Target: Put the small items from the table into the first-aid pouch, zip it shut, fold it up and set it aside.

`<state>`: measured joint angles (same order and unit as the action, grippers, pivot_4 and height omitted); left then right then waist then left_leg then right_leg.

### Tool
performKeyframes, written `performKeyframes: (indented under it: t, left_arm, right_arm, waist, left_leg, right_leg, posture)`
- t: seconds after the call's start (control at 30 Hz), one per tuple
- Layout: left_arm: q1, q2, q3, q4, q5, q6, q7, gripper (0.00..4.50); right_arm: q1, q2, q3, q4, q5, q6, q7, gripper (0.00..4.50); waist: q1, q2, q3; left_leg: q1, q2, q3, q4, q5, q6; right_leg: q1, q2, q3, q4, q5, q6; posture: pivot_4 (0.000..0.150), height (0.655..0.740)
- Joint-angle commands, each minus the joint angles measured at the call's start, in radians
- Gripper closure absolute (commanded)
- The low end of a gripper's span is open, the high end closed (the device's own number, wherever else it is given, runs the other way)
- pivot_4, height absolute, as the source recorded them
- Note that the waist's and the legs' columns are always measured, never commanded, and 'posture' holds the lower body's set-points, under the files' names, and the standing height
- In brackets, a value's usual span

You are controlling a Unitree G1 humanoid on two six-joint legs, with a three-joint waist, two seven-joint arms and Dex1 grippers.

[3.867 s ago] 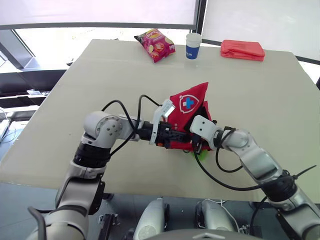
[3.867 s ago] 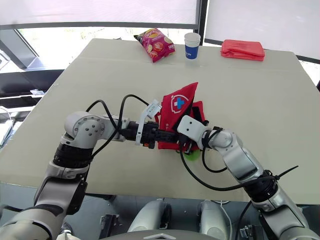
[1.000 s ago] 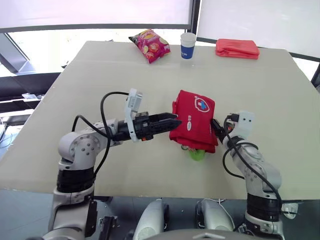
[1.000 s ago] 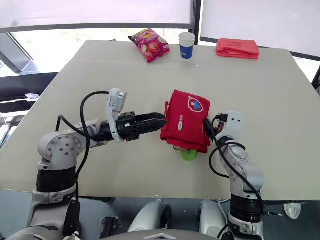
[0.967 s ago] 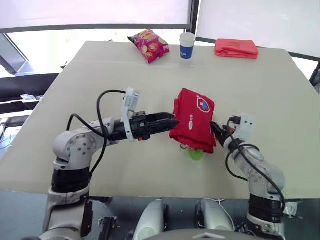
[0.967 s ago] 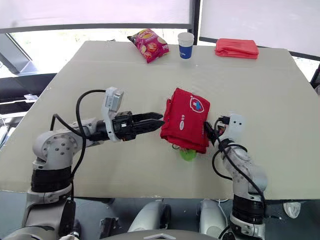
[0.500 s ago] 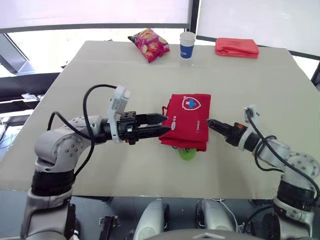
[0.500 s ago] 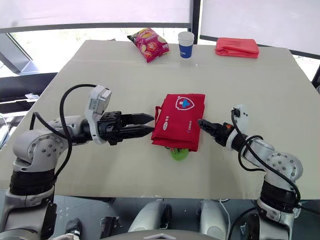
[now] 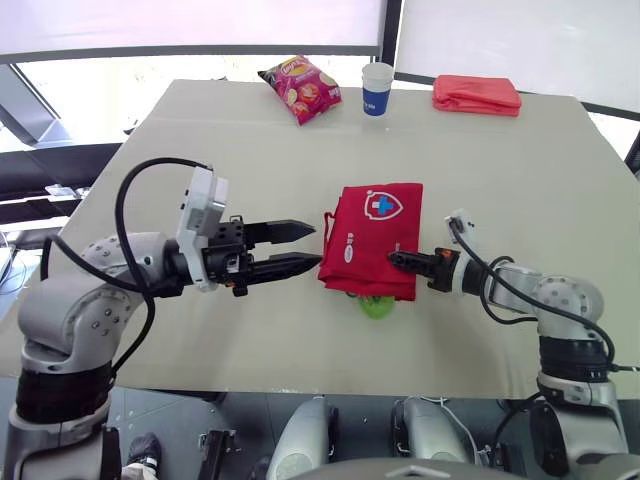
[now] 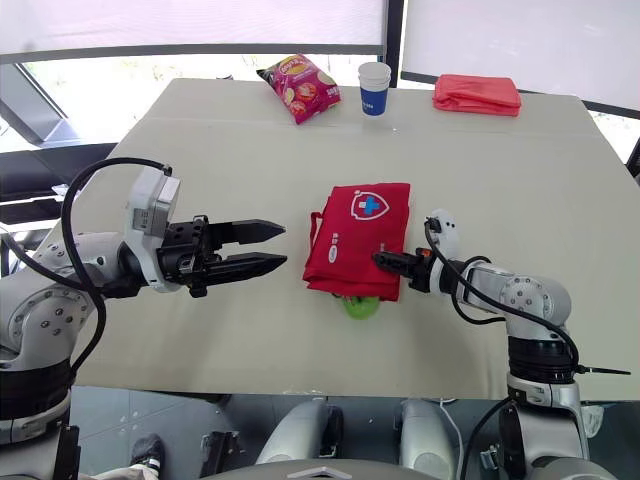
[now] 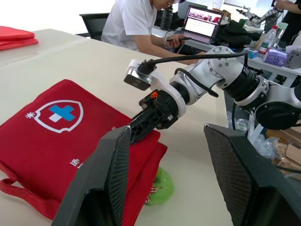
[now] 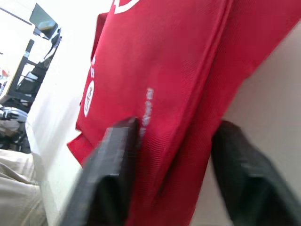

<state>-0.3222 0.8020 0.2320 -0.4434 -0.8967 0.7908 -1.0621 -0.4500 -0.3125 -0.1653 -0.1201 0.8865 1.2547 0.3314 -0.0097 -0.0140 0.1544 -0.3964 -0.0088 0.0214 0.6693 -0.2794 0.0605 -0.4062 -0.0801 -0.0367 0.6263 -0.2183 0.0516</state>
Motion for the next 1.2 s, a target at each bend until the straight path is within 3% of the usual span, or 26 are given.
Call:
performKeyframes:
  t: [0.03,0.1,0.3,0.43,0.53,0.73,0.8,0.83,0.87,0.9,0.93,1.07,1.13,1.2]
  left_arm:
    - [-0.018,-0.027,-0.02,-0.051,-0.016,-0.037,0.018,1.83]
    - [-0.037,-0.057,-0.042,-0.062,-0.021,-0.044,0.04,1.83]
    - [-0.1,-0.15,-0.134,-0.079,0.007,-0.068,0.109,1.83]
    - [-0.161,-0.245,-0.214,-0.032,0.051,-0.114,0.139,1.83]
    - [-0.187,-0.277,-0.254,-0.003,0.095,-0.155,0.123,1.83]
    - [-0.225,-0.316,-0.305,0.053,0.171,-0.226,0.097,1.83]
    - [-0.224,-0.324,-0.317,0.064,0.191,-0.245,0.091,1.83]
    - [-0.221,-0.327,-0.324,0.07,0.201,-0.255,0.088,1.83]
    - [-0.218,-0.329,-0.328,0.072,0.209,-0.263,0.085,1.83]
    - [-0.215,-0.331,-0.331,0.074,0.214,-0.268,0.083,1.83]
    - [-0.214,-0.334,-0.33,0.077,0.217,-0.27,0.085,1.83]
    - [-0.208,-0.348,-0.326,0.091,0.217,-0.27,0.099,1.83]
    - [-0.202,-0.359,-0.324,0.095,0.205,-0.258,0.11,1.83]
    - [-0.205,-0.38,-0.315,0.112,0.195,-0.234,0.147,1.83]
  right_arm:
    - [0.02,-0.105,-0.089,-0.105,0.028,0.018,0.017,3.76]
    - [0.059,-0.259,-0.158,-0.153,0.036,0.052,0.061,4.45]
    - [0.212,-0.747,-0.303,-0.083,-0.026,0.009,0.314,4.45]
    - [0.244,-1.013,-0.199,0.167,-0.186,-0.214,0.613,4.45]
    - [0.119,-1.047,-0.031,0.362,-0.314,-0.365,0.717,4.45]
    - [-0.212,-0.927,0.264,0.768,-0.624,-0.606,0.8,4.45]
    - [-0.269,-0.887,0.305,0.887,-0.691,-0.669,0.817,3.6]
    - [-0.27,-0.883,0.314,0.925,-0.718,-0.703,0.805,3.6]
    - [-0.274,-0.884,0.314,0.959,-0.738,-0.733,0.804,2.81]
    - [-0.27,-0.898,0.304,0.975,-0.751,-0.76,0.803,2.68]
    - [-0.251,-0.925,0.282,0.975,-0.761,-0.799,0.79,2.17]
    - [-0.015,-1.053,0.03,0.813,-0.705,-0.916,0.748,0.2]
    - [0.181,-1.049,-0.203,0.657,-0.683,-0.983,0.755,0.08]
    - [0.339,-0.934,-0.477,0.418,-0.674,-1.005,0.706,0.08]
  waist:
    - [0.005,0.0,0.0]
    - [0.021,0.001,0.0]
    - [0.043,0.001,0.002]
    - [0.022,-0.001,0.002]
    - [0.015,0.001,0.003]
    - [-0.003,0.002,0.004]
    - [-0.002,0.002,0.004]
    - [0.004,0.002,0.004]
    - [0.007,0.002,0.004]
    - [0.011,0.002,0.004]
    - [0.014,0.002,0.004]
    - [0.034,0.005,0.004]
    - [0.042,0.007,0.003]
    - [0.037,0.006,0.003]
  left_leg:
    - [0.0,-0.001,0.0,0.0,0.0,0.0]
    - [-0.001,-0.001,-0.001,0.0,0.0,-0.001]
    - [-0.003,-0.006,-0.001,0.003,-0.003,0.005]
    - [0.0,-0.003,0.001,0.004,-0.004,0.008]
    - [0.001,-0.002,0.002,0.005,-0.004,0.008]
    - [0.002,0.0,0.004,0.005,-0.002,0.003]
    - [0.002,0.0,0.004,0.005,-0.001,0.002]
    - [0.001,0.0,0.004,0.005,-0.001,0.002]
    - [0.001,0.0,0.003,0.005,-0.001,0.002]
    - [0.001,0.0,0.003,0.005,-0.001,0.002]
    - [0.001,0.0,0.003,0.005,-0.001,0.002]
    - [-0.001,-0.001,0.002,0.005,-0.001,0.002]
    - [-0.001,-0.002,0.001,0.005,-0.001,0.002]
    - [0.001,-0.001,0.001,0.005,-0.001,0.001]
  right_leg:
    - [0.0,0.0,0.0,0.0,0.0,0.0]
    - [0.0,0.0,0.0,-0.001,0.0,0.0]
    - [0.003,-0.002,0.003,-0.005,0.0,0.001]
    - [0.004,0.0,0.005,-0.005,-0.002,-0.001]
    - [0.004,0.001,0.006,-0.004,-0.002,-0.001]
    - [0.004,0.004,0.008,-0.003,-0.001,0.001]
    - [0.004,0.004,0.009,-0.004,0.0,0.002]
    - [0.004,0.004,0.009,-0.004,0.0,0.002]
    - [0.004,0.004,0.008,-0.004,0.0,0.002]
    - [0.004,0.003,0.008,-0.004,0.0,0.002]
    - [0.004,0.003,0.007,-0.004,0.0,0.002]
    - [0.004,0.001,0.007,-0.004,0.0,0.002]
    - [0.004,0.0,0.007,-0.004,0.0,0.002]
    - [0.006,0.002,0.007,-0.005,0.0,0.003]
  posture:
    - [0.15,0.74]
    - [0.15,0.74]
    - [0.15,0.74]
    - [0.15,0.74]
    - [0.15,0.74]
    - [0.15,0.74]
    - [0.15,0.74]
    - [0.15,0.74]
    - [0.15,0.74]
    - [0.15,0.74]
    - [0.15,0.74]
    - [0.15,0.74]
    - [0.15,0.74]
    - [0.15,0.74]
